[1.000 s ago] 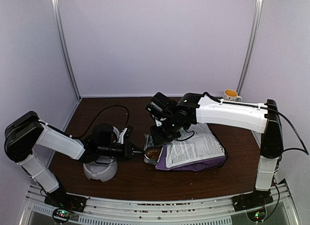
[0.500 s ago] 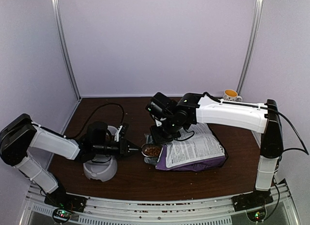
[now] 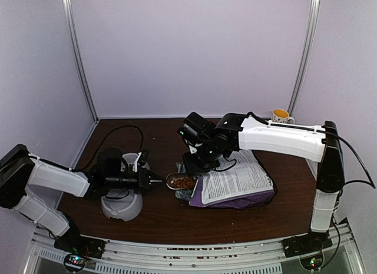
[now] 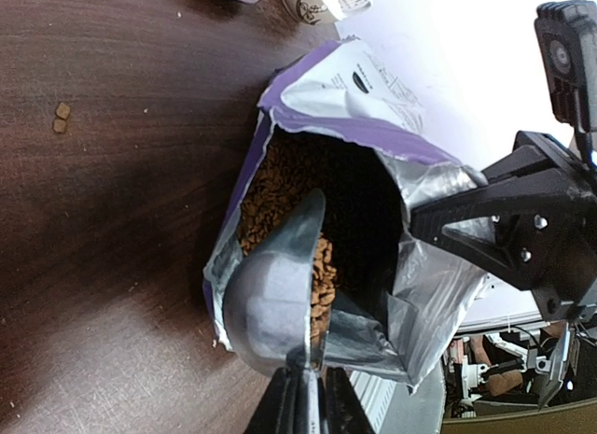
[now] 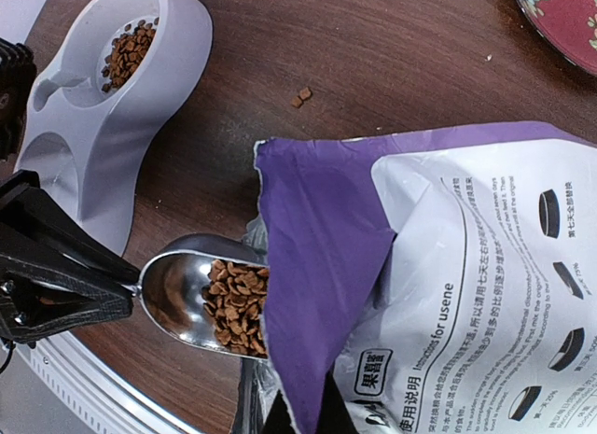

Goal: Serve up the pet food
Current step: Collect the pet food from the pet food bag.

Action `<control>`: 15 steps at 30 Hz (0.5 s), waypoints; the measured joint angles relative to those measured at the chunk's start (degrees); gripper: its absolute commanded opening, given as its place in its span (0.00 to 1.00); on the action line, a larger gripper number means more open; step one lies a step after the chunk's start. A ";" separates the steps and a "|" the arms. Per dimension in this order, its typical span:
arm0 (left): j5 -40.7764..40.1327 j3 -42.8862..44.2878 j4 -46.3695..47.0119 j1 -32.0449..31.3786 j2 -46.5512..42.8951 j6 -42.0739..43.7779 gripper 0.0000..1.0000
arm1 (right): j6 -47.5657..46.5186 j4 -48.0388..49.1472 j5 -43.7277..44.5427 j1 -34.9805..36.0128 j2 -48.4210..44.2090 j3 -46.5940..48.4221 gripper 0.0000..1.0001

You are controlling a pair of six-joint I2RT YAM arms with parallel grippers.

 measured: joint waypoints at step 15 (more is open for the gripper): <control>0.50 -0.74 -1.92 1.09 -5.73 0.02 0.00 | 0.02 0.42 0.00 0.00 0.00 -0.31 0.00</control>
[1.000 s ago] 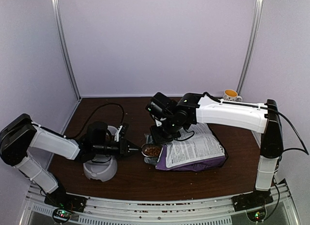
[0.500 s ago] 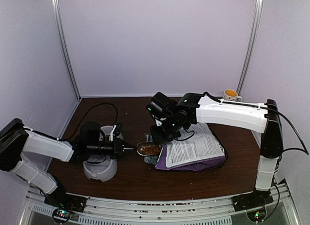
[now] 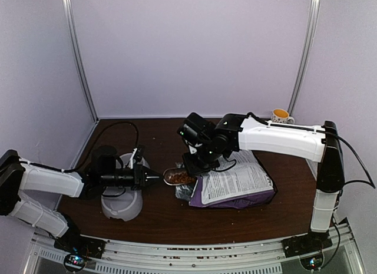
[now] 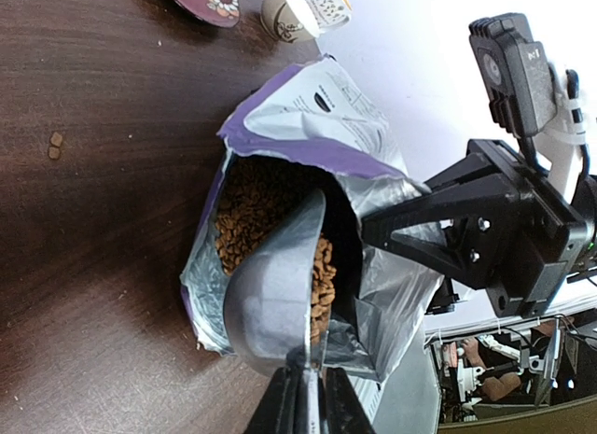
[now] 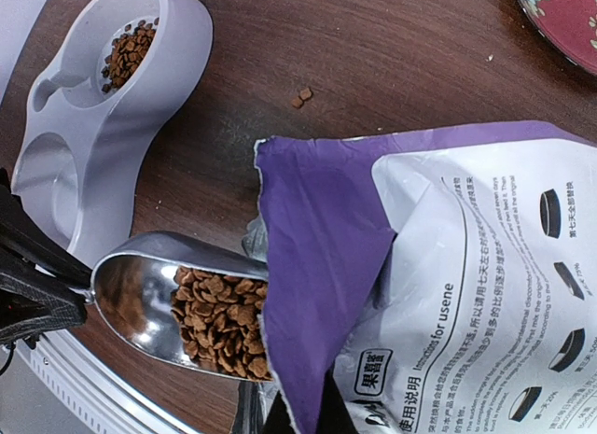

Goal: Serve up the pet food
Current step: Collect the pet food from the pet food bag.

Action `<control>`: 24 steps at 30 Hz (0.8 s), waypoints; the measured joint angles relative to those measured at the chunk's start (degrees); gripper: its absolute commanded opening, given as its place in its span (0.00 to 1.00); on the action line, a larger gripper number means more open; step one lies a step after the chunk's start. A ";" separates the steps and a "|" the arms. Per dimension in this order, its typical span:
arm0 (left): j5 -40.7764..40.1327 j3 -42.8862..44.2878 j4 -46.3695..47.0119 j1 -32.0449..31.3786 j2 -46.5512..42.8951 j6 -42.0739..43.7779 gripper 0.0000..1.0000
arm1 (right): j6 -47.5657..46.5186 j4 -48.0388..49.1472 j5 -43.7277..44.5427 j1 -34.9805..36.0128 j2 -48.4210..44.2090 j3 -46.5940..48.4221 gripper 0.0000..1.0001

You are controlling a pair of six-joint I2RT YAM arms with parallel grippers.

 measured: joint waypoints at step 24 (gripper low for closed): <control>1.20 -1.75 -2.56 1.68 -3.34 -0.11 0.00 | 0.96 1.33 0.04 -0.48 -0.37 -0.90 0.00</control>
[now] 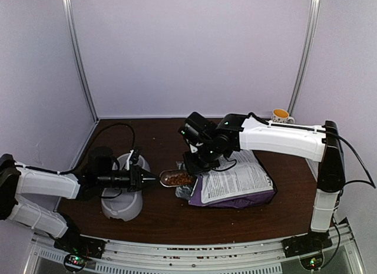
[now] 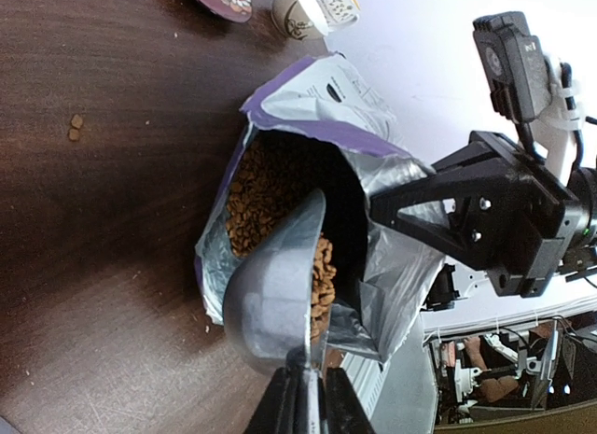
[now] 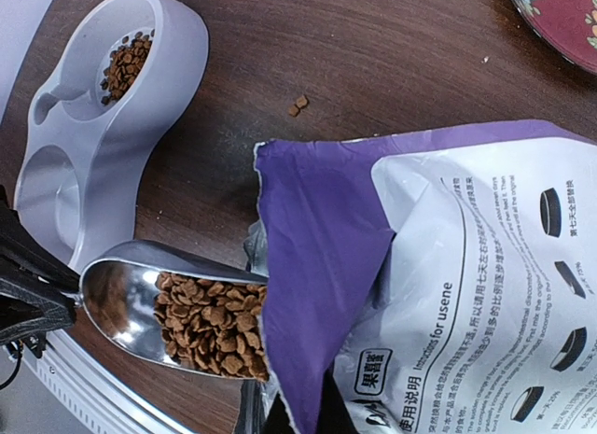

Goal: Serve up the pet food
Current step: Collect the pet food from the pet food bag.

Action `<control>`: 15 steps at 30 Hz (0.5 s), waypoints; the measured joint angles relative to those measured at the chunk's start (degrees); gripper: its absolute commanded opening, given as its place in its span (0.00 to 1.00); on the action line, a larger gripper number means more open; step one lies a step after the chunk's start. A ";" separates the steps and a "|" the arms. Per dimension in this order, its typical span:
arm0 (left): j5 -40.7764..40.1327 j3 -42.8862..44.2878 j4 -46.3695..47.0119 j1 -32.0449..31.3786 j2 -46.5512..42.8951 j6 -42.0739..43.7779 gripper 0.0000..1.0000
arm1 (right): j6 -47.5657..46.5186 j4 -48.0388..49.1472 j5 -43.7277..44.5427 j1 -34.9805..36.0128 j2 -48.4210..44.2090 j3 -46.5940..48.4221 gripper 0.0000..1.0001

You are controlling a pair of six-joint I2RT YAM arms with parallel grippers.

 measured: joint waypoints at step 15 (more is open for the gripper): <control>-3.89 8.92 -5.81 -4.33 8.46 0.35 0.00 | 0.09 -0.07 -0.04 -0.11 -0.31 0.00 0.00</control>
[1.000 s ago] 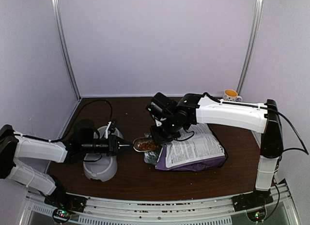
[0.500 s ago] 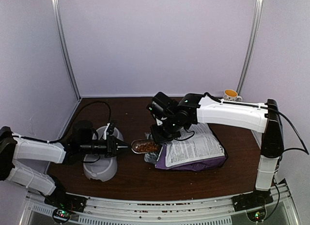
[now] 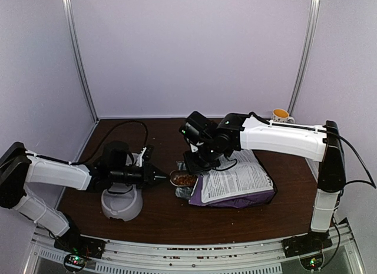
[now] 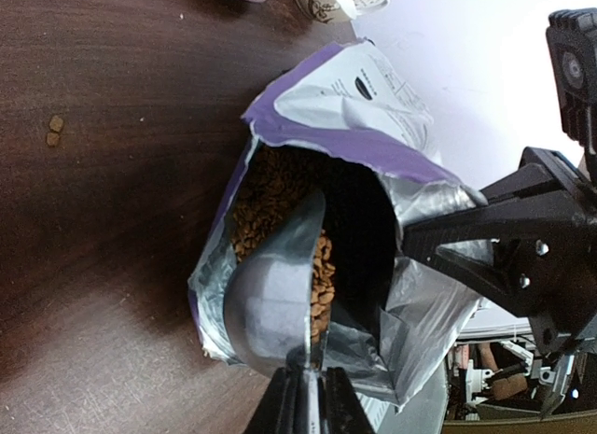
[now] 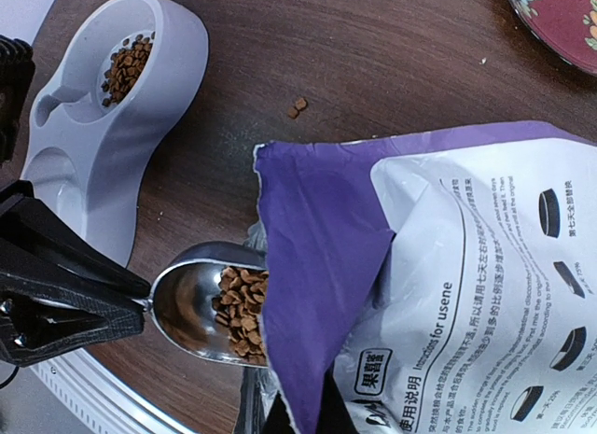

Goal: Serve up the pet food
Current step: Collect the pet food from the pet food bag.

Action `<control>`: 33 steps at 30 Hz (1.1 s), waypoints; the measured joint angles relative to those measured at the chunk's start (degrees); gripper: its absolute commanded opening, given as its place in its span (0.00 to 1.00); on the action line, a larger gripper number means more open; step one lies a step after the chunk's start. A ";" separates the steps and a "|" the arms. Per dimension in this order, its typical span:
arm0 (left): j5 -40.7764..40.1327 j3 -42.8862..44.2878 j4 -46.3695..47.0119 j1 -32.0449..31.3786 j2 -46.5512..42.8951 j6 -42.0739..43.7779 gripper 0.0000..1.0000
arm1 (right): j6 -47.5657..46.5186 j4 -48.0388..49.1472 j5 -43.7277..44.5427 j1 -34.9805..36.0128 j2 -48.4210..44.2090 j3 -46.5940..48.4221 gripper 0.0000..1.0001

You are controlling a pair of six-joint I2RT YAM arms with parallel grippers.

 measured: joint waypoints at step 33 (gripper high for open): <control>-4.07 2.60 -5.20 -3.58 -0.04 1.84 0.00 | 0.00 0.00 0.00 -0.02 -0.04 0.00 0.00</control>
